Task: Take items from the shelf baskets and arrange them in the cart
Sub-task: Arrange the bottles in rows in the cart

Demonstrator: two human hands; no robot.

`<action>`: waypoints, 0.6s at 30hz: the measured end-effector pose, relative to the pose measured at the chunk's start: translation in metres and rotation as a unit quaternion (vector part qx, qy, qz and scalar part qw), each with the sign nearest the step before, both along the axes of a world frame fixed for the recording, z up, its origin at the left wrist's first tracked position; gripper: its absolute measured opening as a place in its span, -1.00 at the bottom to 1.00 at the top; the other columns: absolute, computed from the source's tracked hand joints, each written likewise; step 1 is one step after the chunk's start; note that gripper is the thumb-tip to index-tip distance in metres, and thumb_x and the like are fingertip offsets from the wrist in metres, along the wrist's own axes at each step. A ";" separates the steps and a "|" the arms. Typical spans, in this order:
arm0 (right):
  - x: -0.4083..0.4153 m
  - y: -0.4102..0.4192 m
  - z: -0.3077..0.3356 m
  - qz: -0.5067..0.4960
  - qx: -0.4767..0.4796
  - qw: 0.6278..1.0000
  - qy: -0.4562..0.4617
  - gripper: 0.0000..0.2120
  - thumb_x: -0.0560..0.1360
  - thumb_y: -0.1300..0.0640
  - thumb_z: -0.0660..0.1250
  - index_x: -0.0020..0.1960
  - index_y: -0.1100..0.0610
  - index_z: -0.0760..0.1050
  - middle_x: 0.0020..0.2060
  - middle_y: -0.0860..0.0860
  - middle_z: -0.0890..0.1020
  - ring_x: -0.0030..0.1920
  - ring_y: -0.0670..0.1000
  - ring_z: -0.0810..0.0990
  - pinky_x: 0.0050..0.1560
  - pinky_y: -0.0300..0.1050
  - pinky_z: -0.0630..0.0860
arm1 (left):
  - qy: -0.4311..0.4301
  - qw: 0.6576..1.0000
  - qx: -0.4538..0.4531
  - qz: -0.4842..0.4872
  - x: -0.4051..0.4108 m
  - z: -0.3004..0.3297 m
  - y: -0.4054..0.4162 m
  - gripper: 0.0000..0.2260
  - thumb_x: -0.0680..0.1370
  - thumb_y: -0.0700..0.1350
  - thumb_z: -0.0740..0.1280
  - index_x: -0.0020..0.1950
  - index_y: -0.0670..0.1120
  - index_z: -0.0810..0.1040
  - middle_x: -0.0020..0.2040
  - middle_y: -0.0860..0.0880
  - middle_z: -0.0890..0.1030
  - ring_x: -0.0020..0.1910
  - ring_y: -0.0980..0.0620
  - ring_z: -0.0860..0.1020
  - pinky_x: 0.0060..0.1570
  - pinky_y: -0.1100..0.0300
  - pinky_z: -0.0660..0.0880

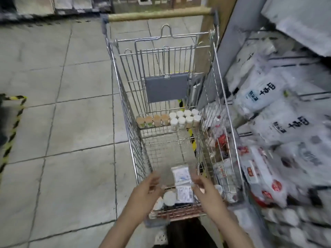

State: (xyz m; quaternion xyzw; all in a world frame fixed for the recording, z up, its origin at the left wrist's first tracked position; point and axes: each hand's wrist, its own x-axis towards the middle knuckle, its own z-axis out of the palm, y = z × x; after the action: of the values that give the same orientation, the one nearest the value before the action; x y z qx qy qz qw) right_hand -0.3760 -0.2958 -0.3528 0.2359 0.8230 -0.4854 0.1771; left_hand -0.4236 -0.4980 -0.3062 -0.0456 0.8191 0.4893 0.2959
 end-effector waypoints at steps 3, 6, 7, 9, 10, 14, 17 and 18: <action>0.044 -0.004 0.022 -0.006 -0.006 1.000 0.024 -0.78 0.59 0.14 0.27 0.23 0.05 0.45 0.11 -0.09 0.56 0.14 -0.13 0.51 0.03 -0.37 0.38 | 0.010 1.000 0.010 0.008 0.035 0.025 -0.021 -0.77 0.56 -0.19 0.32 0.20 0.00 0.47 0.11 0.05 0.57 0.09 0.13 0.54 0.07 0.35 0.44; 0.089 -0.004 0.043 -0.053 -0.019 0.997 0.053 -0.85 0.56 0.18 0.31 0.06 -0.05 0.47 -0.01 -0.18 0.56 0.03 -0.21 0.53 -0.11 -0.52 0.38 | 0.018 1.000 0.001 0.017 0.065 0.041 -0.035 -0.79 0.56 -0.23 0.32 0.18 -0.06 0.49 0.11 -0.03 0.59 0.09 0.06 0.55 -0.06 0.46 0.42; 0.103 -0.002 0.050 -0.070 -0.024 0.996 0.059 -0.83 0.55 0.22 0.31 0.03 -0.05 0.48 -0.02 -0.19 0.56 0.04 -0.19 0.54 -0.09 -0.51 0.38 | 0.015 1.000 -0.003 0.014 0.074 0.045 -0.037 -0.78 0.56 -0.25 0.32 0.20 -0.10 0.50 0.11 -0.06 0.60 0.09 0.04 0.55 -0.07 0.45 0.42; 0.133 0.002 0.063 -0.101 -0.037 0.992 0.067 -0.81 0.54 0.28 0.30 0.04 0.00 0.50 0.01 -0.14 0.59 0.09 -0.12 0.55 0.04 -0.39 0.40 | 0.008 1.000 -0.009 -0.006 0.087 0.055 -0.036 -0.77 0.56 -0.28 0.31 0.21 -0.15 0.50 0.12 -0.10 0.60 0.09 0.02 0.55 -0.05 0.40 0.40; 0.147 0.004 0.070 -0.121 -0.043 0.989 0.073 -0.81 0.54 0.28 0.30 0.05 0.02 0.51 0.02 -0.11 0.60 0.11 -0.09 0.56 0.09 -0.29 0.42 | 0.009 1.000 -0.009 -0.017 0.093 0.060 -0.033 -0.77 0.56 -0.29 0.31 0.21 -0.17 0.49 0.12 -0.11 0.60 0.09 0.01 0.54 -0.04 0.39 0.40; 0.193 0.014 0.100 -0.203 -0.056 0.973 0.096 -0.88 0.55 0.16 0.32 0.05 -0.01 0.53 0.04 -0.17 0.62 0.09 -0.18 0.56 -0.10 -0.32 0.52 | 0.050 0.997 0.000 -0.062 0.108 0.084 -0.016 -0.81 0.55 -0.27 0.32 0.13 -0.08 0.49 0.08 -0.07 0.58 0.07 0.02 0.55 -0.09 0.42 0.41; 0.220 0.022 0.121 -0.221 -0.032 0.968 0.113 -0.90 0.55 0.12 0.32 0.05 -0.02 0.53 -0.02 -0.19 0.60 0.04 -0.26 0.54 -0.09 -0.48 0.42 | 0.082 0.992 0.016 -0.091 0.120 0.105 0.003 -0.79 0.55 -0.29 0.31 0.12 -0.05 0.48 0.07 -0.04 0.58 0.05 0.07 0.54 -0.13 0.45 0.42; 0.230 0.026 0.128 -0.221 -0.022 0.967 0.122 -0.89 0.56 0.14 0.32 0.08 0.02 0.53 -0.02 -0.16 0.60 0.06 -0.22 0.54 -0.08 -0.51 0.39 | 0.094 0.990 0.022 -0.105 0.126 0.113 0.011 -0.79 0.55 -0.28 0.31 0.12 -0.03 0.48 0.07 -0.02 0.58 0.06 0.08 0.55 -0.09 0.41 0.42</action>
State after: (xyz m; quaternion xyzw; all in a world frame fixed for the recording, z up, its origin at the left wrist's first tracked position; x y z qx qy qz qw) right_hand -0.1465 -0.2700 -0.2252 0.3467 0.7549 -0.5558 -0.0309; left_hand -0.2981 -0.4871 -0.1937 0.0937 0.8326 0.4756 0.2681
